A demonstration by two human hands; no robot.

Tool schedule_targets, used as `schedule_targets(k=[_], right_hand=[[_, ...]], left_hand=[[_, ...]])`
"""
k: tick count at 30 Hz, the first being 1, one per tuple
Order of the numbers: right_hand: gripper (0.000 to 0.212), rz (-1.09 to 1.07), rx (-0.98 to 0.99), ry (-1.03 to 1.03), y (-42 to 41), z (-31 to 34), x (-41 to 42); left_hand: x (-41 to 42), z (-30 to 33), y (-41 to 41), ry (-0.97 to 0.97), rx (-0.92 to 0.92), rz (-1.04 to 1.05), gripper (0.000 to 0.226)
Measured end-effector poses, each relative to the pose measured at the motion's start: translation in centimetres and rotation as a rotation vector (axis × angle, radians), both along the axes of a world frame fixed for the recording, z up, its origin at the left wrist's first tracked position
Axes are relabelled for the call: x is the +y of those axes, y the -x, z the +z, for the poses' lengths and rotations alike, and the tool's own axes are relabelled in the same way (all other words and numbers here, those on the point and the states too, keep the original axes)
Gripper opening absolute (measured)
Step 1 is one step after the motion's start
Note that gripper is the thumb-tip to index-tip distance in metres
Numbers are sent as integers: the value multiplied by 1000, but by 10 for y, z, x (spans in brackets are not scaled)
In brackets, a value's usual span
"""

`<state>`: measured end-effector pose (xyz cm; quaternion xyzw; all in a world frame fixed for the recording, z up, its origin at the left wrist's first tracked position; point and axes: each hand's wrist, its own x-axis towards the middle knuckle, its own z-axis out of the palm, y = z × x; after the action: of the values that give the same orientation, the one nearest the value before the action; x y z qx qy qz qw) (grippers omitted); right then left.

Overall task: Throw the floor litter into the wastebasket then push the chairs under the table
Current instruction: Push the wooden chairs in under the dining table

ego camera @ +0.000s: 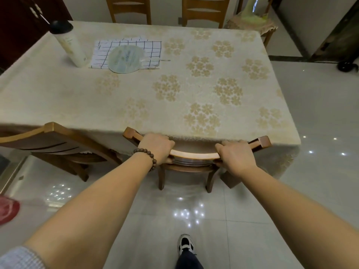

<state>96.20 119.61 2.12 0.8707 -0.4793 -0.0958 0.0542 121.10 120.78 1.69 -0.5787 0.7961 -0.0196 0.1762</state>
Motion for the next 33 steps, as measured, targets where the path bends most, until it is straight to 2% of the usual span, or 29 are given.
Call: schedule_targets(k=[2, 6, 8, 15, 22, 27, 33], right_hand=[[32, -24, -36, 18, 0, -4, 4], [69, -98, -93, -13, 0, -8, 16], [80, -100, -108, -15, 0, -7, 29], [76, -212, -312, -26, 23, -2, 97], [74, -327, -411, -33, 63, -15, 180], [71, -463, -397, -67, 110, -18, 217], [70, -622, -457, -36, 193, -7, 224]], left_hand=[[7, -1, 5, 26, 10, 59, 40], [29, -3, 15, 72, 139, 216, 82], [46, 0, 20, 60, 173, 248, 92], [125, 11, 44, 141, 399, 392, 80], [196, 6, 97, 157, 487, 440, 75], [215, 1, 153, 101, 530, 412, 74], [211, 10, 243, 69, 588, 351, 72]])
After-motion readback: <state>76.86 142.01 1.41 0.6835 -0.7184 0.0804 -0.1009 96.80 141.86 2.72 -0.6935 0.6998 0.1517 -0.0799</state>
